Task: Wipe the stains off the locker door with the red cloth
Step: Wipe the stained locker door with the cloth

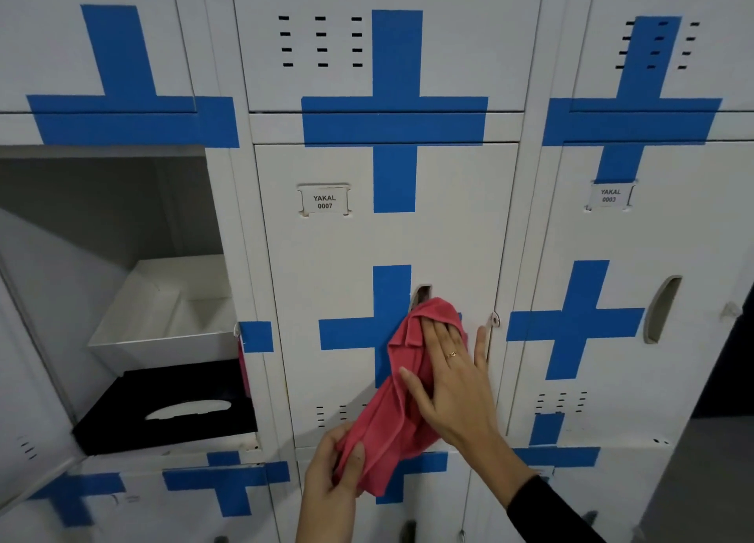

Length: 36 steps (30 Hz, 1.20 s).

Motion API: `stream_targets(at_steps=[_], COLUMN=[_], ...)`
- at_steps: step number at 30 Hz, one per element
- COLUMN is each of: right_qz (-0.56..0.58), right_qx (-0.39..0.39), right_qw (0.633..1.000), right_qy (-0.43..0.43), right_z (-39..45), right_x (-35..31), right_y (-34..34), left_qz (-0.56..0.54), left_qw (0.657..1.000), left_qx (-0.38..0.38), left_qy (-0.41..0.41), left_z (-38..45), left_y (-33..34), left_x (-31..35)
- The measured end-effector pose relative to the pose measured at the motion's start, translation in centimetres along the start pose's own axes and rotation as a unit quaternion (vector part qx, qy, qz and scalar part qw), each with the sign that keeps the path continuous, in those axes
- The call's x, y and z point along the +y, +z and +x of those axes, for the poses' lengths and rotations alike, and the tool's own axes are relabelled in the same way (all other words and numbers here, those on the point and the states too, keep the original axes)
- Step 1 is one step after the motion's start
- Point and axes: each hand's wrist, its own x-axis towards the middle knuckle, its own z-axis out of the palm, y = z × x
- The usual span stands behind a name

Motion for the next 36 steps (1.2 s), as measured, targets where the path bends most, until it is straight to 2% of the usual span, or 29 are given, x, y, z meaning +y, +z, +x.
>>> stream_targets(at_steps=[9, 13, 17, 20, 21, 23, 25, 29, 32, 34, 36], right_qz=[0.038, 0.051, 0.072, 0.165, 0.220, 0.344, 0.456, 0.555, 0.606, 0.600, 0.582], right_qx=[-0.027, -0.093, -0.192, -0.229, -0.206, -0.213, -0.177, -0.124, -0.151, -0.189, -0.211], right_qw=[0.998, 0.993, 0.979, 0.958, 0.949, 0.898, 0.836, 0.740, 0.638, 0.610, 0.603], right_qy=[0.036, 0.053, 0.019, 0.059, 0.088, 0.170, 0.248, 0.359, 0.450, 0.483, 0.502], right_z=[-3.0, -5.7, -8.7, -10.1, -10.3, -9.9, -9.8, -9.7, -9.7, -9.9, -10.1], right_x=[-0.7, -0.4, -1.1, -2.4, -2.8, -3.5, -3.8, -3.4, -3.1, -3.3, -3.7], right_y=[2.4, 3.7, 5.2, 6.2, 6.1, 5.6, 5.0, 4.4, 4.2, 3.8, 3.5], left_qz=[-0.028, -0.027, -0.008, 0.012, 0.019, 0.026, 0.027, 0.053, 0.055, 0.055, 0.042], left_qw=[1.000, 1.000, 1.000, 1.000, 1.000, 1.000, 1.000, 0.997, 0.995, 0.994, 0.994], left_qx=[0.001, -0.004, 0.001, 0.006, 0.000, -0.008, -0.012, -0.038, -0.062, -0.066, -0.080], left_qy=[-0.006, -0.009, -0.010, -0.002, 0.005, 0.004, 0.006, 0.047, 0.056, 0.064, 0.065], left_z=[-0.7, -0.4, -0.2, -0.1, -0.1, 0.1, 0.4, 0.4, 0.1, -0.1, 0.1], left_y=[0.2, 0.2, 0.0, -0.8, -1.0, -1.6, -1.9, -2.1, -1.7, -1.6, -1.7], left_x=[0.0, -0.7, -1.9, -2.1, -2.0, -1.5, -0.7, 1.2, 2.8, 3.6, 3.9])
